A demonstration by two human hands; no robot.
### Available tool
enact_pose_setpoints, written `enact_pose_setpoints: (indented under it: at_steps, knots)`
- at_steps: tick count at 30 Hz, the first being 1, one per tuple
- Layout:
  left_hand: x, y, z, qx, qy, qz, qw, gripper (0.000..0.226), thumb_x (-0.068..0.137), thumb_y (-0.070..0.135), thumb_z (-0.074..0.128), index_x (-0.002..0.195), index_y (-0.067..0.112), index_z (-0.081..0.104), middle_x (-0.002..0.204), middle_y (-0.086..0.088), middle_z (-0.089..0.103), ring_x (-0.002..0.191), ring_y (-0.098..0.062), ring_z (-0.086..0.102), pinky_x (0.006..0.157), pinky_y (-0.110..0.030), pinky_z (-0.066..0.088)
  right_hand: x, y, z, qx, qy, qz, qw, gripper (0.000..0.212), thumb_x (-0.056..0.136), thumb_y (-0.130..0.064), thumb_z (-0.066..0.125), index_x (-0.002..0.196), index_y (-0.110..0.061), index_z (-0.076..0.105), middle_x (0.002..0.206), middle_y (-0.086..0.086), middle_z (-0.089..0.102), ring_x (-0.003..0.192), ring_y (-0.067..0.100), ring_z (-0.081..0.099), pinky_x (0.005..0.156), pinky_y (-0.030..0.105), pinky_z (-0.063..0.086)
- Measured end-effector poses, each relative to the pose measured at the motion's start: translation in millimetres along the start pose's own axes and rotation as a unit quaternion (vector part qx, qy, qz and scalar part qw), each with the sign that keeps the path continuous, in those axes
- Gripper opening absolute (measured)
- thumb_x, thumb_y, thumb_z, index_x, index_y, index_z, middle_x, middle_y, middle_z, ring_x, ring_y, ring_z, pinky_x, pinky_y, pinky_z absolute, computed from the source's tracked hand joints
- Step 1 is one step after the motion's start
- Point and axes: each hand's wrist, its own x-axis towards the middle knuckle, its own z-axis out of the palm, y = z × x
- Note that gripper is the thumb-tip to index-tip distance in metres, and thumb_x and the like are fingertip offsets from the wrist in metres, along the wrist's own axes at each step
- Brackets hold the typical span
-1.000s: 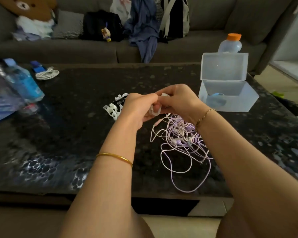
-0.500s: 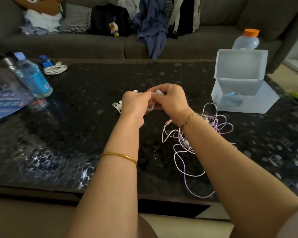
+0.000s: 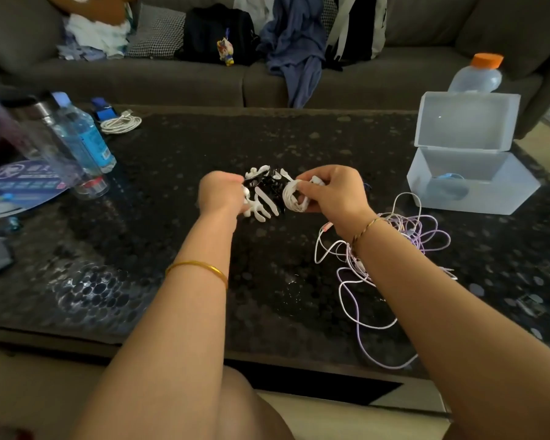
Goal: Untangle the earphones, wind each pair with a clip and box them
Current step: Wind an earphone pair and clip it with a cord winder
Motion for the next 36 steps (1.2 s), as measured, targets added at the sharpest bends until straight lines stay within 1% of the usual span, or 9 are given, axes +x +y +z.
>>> enact_pose_setpoints:
  at_steps: [3, 6, 9, 14, 18, 24, 30, 33, 36]
  knots:
    - [28.4, -14.1, -1.4, 0.074, 0.071, 0.006, 0.995, 0.022, 0.094, 0.002, 0.047, 0.104, 0.008, 0.065, 0.125, -0.014, 0.055, 0.101, -0.030, 0.060, 0.089, -0.043, 0.054, 1.1, 5.0, -2.5, -0.020, -0.012, 0.000, 1.000, 0.008, 0.087, 0.002, 0.061, 0.091, 0.005, 0.067, 0.083, 0.025, 0.066, 0.069, 0.027, 0.065, 0.065, 0.035, 0.060]
    - [48.0, -22.1, 3.8, 0.104, 0.038, -0.022, 0.994, 0.039, 0.094, 0.013, 0.057, 0.131, 0.009, 0.050, 0.138, -0.012, 0.041, 0.096, -0.026, 0.055, 0.071, -0.035, 0.056, 4.2, 5.2, -2.3, -0.032, -0.025, -0.007, 0.999, 0.007, 0.087, 0.001, 0.061, 0.087, 0.002, 0.067, 0.081, 0.027, 0.066, 0.068, 0.030, 0.066, 0.064, 0.035, 0.060]
    - [59.5, -19.7, 9.0, 0.110, -0.028, -0.041, 0.993, 0.054, 0.091, 0.011, 0.062, 0.141, 0.016, 0.041, 0.138, -0.012, 0.042, 0.098, -0.024, 0.058, 0.054, -0.027, 0.051, 7.0, 4.5, -2.3, -0.045, -0.033, -0.010, 0.998, 0.007, 0.088, -0.001, 0.061, 0.087, 0.000, 0.068, 0.083, 0.027, 0.068, 0.072, 0.034, 0.068, 0.066, 0.037, 0.060]
    - [62.7, -10.7, 9.0, 0.087, -0.084, -0.092, 0.988, 0.041, 0.090, -0.006, 0.054, 0.127, 0.009, 0.048, 0.129, -0.017, 0.052, 0.099, -0.027, 0.061, 0.062, -0.031, 0.054, 7.4, 6.1, -0.2, -0.047, -0.044, -0.013, 0.998, 0.009, 0.088, 0.000, 0.060, 0.093, 0.004, 0.068, 0.078, 0.019, 0.066, 0.063, 0.023, 0.064, 0.064, 0.033, 0.060]
    - [61.0, -11.1, 3.6, 0.080, -0.063, -0.087, 0.991, 0.059, 0.090, -0.002, 0.054, 0.144, 0.012, 0.035, 0.130, -0.013, 0.047, 0.108, -0.028, 0.058, 0.065, -0.031, 0.053, 5.1, 7.9, 1.6, -0.044, -0.055, -0.007, 0.997, 0.007, 0.088, 0.000, 0.060, 0.091, 0.002, 0.067, 0.069, 0.010, 0.063, 0.058, 0.018, 0.062, 0.065, 0.034, 0.060]
    - [36.4, 1.6, -14.5, -0.047, -0.058, -0.064, 0.995, 0.030, 0.084, -0.001, 0.058, 0.114, 0.001, 0.061, 0.117, -0.013, 0.055, 0.098, -0.024, 0.061, 0.062, -0.028, 0.055, -6.8, -2.3, -2.6, -0.014, -0.058, -0.009, 0.998, 0.010, 0.088, 0.002, 0.059, 0.094, 0.006, 0.066, 0.070, 0.017, 0.063, 0.060, 0.021, 0.062, 0.063, 0.032, 0.060]
    - [-45.3, 47.3, 2.9, -0.193, -0.174, -0.045, 0.964, 0.043, 0.084, -0.006, 0.058, 0.125, 0.003, 0.050, 0.109, -0.016, 0.057, 0.087, -0.023, 0.063, 0.056, -0.027, 0.057, -35.0, -27.7, -37.9, 0.136, -0.028, 0.041, 0.989, 0.010, 0.089, 0.001, 0.057, 0.096, 0.005, 0.064, 0.085, 0.017, 0.064, 0.077, 0.023, 0.065, 0.066, 0.031, 0.060]
    - [-87.3, 60.0, 24.2, -0.226, -0.242, -0.047, 0.943, 0.021, 0.087, -0.003, 0.062, 0.104, 0.006, 0.055, 0.087, -0.010, 0.059, 0.076, -0.017, 0.060, 0.058, -0.027, 0.059, -51.5, -34.2, -71.5, 0.244, 0.001, 0.066, 0.968, 0.008, 0.090, 0.000, 0.056, 0.092, 0.001, 0.064, 0.086, 0.014, 0.065, 0.079, 0.020, 0.065, 0.067, 0.029, 0.060]
    - [-116.2, 60.8, 49.4, -0.158, -0.317, -0.040, 0.934, 0.013, 0.084, 0.006, 0.069, 0.091, 0.011, 0.060, 0.084, -0.005, 0.063, 0.074, -0.013, 0.060, 0.065, -0.025, 0.057, -62.5, -34.3, -104.7, 0.319, 0.023, 0.071, 0.945, 0.011, 0.092, 0.000, 0.053, 0.087, -0.002, 0.063, 0.078, 0.009, 0.067, 0.073, 0.015, 0.065, 0.062, 0.026, 0.059]
